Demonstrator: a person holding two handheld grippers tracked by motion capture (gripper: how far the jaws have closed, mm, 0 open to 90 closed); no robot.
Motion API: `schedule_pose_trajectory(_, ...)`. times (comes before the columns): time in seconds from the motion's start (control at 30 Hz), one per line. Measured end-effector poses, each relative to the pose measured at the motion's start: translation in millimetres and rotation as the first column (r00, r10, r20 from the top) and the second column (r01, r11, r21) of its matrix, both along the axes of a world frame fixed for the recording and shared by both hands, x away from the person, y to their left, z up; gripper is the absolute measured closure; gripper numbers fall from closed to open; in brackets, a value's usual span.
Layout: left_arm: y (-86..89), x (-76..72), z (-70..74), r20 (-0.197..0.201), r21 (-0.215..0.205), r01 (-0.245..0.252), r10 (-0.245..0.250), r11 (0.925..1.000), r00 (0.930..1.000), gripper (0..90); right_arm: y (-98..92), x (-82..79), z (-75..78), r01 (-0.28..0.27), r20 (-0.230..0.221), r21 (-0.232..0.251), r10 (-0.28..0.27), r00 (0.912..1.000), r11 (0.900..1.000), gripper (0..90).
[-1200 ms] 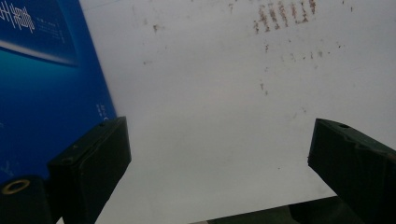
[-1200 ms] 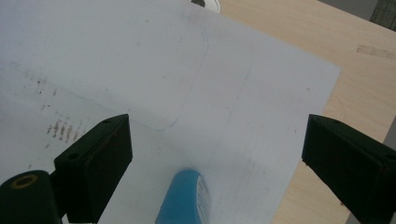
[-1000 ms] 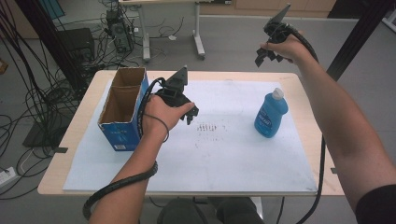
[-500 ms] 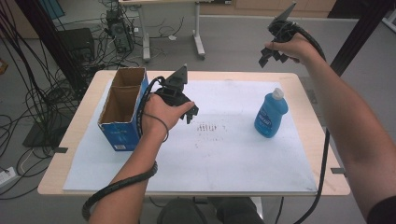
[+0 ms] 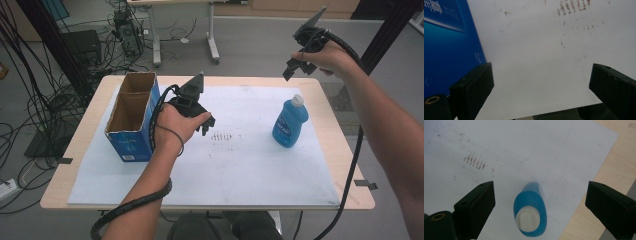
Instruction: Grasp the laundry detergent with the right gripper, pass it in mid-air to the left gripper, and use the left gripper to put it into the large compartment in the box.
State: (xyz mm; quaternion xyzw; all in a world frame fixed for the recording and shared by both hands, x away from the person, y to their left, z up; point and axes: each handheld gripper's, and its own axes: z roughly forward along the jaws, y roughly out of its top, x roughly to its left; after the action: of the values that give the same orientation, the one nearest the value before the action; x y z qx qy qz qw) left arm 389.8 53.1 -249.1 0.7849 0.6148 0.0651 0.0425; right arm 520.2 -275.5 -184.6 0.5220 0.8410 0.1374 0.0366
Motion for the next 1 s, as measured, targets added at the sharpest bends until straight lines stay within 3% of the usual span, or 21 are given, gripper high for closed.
schedule_pose_trajectory(0.53,2.1,-4.2,5.6,0.012,-0.002,-0.004,0.004,1.0000,0.9999,6.0,-17.0,-57.4,-3.1,-0.100,0.020,0.065,0.099,0.9949,0.993,7.8)
schedule_pose_trajectory(0.7,-2.9,-5.5,8.7,0.016,-0.001,0.015,-0.015,0.9999,0.9998,6.0,-31.0,-77.2,-12.0,-0.143,0.041,0.082,0.140,0.9894,0.986,7.1)
schedule_pose_trajectory(1.0,0.5,-5.4,10.5,0.016,0.005,0.014,-0.014,0.9999,0.9998,6.0,-47.5,-93.9,-28.6,-0.170,0.066,0.093,0.164,0.9842,0.981,5.8)
